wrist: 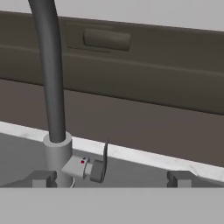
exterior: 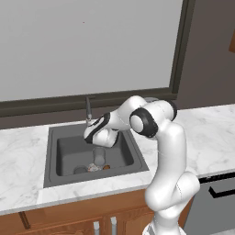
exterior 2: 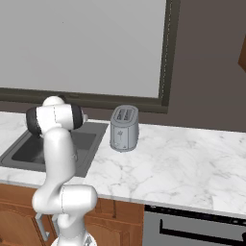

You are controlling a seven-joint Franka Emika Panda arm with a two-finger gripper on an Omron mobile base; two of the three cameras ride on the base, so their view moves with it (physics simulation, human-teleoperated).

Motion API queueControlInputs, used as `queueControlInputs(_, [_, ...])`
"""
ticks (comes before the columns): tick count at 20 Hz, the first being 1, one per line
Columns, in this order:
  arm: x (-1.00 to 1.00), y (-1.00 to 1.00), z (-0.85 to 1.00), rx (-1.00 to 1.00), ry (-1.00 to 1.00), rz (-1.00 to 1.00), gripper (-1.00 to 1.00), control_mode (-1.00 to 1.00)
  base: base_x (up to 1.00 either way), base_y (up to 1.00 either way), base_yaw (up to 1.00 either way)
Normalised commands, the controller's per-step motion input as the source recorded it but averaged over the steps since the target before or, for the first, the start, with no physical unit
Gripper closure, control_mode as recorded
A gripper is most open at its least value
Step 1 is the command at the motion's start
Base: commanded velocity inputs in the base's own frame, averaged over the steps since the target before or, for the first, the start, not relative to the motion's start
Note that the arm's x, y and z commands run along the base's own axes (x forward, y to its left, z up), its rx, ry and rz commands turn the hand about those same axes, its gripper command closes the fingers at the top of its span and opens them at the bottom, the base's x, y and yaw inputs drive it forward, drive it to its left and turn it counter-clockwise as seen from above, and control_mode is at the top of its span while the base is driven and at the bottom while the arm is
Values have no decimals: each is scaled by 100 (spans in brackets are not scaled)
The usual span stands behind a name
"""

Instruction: Pick the jar and glass cup and place them in the sink. Then turn on the water.

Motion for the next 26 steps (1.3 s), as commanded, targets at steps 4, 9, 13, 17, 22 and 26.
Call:
queueControlInputs(4, [1,0,-15,1,-4,0,-100,-100,0,0,0])
queueControlInputs(9, [1,0,-15,1,-4,0,-100,-100,0,0,0])
queueControlInputs(13, [0,0,-15,3,-5,0,-100,-100,0,0,0])
queueControlInputs(17, [3,0,-13,1,-4,0,-100,-100,0,0,0])
queueControlInputs(22, [7,0,-11,1,-4,0,-100,-100,0,0,0])
queueControlInputs(26, [3,0,-12,3,-4,0,-100,-100,0,0,0])
